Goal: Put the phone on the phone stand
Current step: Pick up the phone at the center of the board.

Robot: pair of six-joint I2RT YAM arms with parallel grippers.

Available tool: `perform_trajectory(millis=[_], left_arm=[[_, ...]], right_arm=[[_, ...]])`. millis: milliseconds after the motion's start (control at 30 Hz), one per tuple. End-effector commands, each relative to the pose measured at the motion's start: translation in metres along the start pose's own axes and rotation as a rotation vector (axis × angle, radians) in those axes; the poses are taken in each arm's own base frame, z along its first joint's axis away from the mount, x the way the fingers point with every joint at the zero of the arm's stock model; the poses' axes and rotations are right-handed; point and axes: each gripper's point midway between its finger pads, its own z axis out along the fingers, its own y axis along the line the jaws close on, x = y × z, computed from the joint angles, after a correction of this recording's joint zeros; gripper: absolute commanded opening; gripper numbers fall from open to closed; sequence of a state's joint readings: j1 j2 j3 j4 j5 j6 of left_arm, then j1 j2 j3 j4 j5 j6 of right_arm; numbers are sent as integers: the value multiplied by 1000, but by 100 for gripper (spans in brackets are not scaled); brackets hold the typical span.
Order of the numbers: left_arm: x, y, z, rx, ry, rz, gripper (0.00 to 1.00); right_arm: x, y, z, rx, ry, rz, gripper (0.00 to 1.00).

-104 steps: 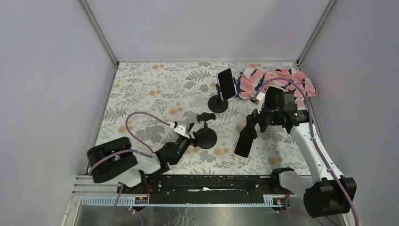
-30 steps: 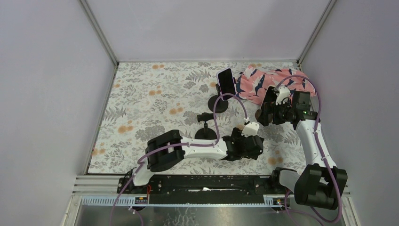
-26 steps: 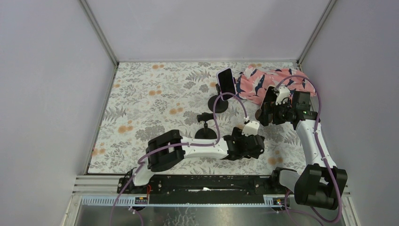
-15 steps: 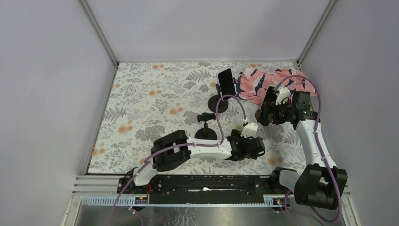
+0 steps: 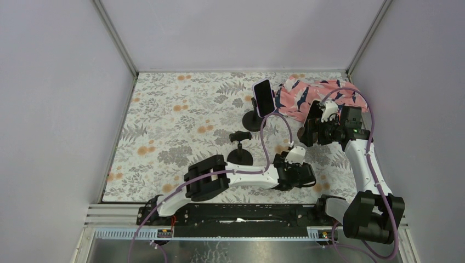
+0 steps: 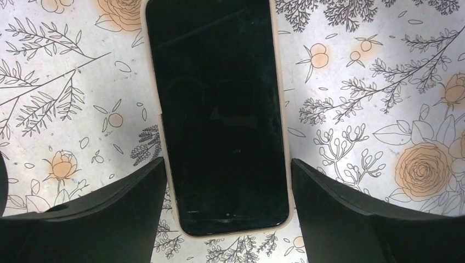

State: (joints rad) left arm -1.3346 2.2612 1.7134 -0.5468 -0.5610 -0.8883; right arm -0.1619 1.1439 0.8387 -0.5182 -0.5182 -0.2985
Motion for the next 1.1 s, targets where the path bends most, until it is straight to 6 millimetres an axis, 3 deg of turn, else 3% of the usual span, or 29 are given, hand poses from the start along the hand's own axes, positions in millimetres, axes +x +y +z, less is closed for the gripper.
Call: perform_trajectory(millis=[0, 167, 333, 533, 600, 700, 1067], left_arm=[[29, 28, 9, -126, 74, 58, 87], [44, 35, 11, -145, 118, 68, 96], [51, 37, 13, -146, 136, 85, 91], [52, 37, 10, -99, 162, 100, 54], [45, 37, 5, -69, 154, 87, 39], [28, 39, -4, -48, 113, 75, 31], [-50, 44, -60, 86, -215, -15, 26]], right_arm=[[-8, 5, -4, -25, -26, -10, 100], [-8, 7, -3, -37, -24, -6, 100], [-7, 8, -2, -47, -20, 0, 100], [-6, 10, -2, -61, -16, 7, 100], [-5, 13, -1, -80, -15, 14, 100], [-2, 24, 2, -148, -6, 43, 100], [-2, 49, 8, -334, 23, 122, 100]])
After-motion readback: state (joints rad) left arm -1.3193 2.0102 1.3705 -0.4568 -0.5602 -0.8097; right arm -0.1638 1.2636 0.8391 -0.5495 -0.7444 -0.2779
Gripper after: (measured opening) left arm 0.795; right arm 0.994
